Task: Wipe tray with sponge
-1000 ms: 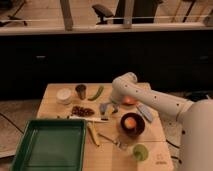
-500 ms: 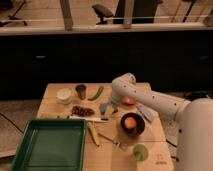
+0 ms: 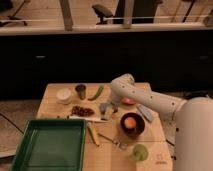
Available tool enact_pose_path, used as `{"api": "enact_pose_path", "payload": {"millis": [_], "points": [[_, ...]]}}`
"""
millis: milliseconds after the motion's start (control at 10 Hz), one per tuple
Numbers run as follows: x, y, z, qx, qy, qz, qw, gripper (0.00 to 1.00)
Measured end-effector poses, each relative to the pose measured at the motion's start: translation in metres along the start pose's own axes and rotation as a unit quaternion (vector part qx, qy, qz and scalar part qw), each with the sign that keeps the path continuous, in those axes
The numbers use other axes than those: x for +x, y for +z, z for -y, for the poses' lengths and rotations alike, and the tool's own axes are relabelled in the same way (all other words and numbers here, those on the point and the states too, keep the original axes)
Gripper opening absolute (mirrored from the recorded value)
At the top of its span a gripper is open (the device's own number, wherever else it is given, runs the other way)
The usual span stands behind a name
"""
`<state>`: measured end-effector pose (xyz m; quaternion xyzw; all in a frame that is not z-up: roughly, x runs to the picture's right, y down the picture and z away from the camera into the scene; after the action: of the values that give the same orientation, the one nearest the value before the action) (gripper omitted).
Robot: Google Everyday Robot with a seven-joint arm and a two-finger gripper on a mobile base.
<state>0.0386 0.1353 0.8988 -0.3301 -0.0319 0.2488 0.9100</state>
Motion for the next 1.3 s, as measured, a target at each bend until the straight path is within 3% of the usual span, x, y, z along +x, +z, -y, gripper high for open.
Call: {"api": "enact_pose_path", "payload": {"millis": [200,300,600,900,1100,1300], "points": [[0.002,0.002,0.001,0.000,0.000,-0.001,1.0000,0.77],[0.002,0.002,0.000,0.000,0.000,-0.004,1.0000,0.72],[0.004,0.003,-0.001,-0.002,-0.001,-0.010,0.9999,0.41],[0.006,0.003,-0.002,-0.001,-0.003,-0.012,0.9999,0.17],[0.006,-0.009,-0.002,0.005,-0.005,-0.008,0.9999,0.10],[0.007,-0.011,-0.003,0.009,-0.008,-0.006,0.9999,0.19]]}}
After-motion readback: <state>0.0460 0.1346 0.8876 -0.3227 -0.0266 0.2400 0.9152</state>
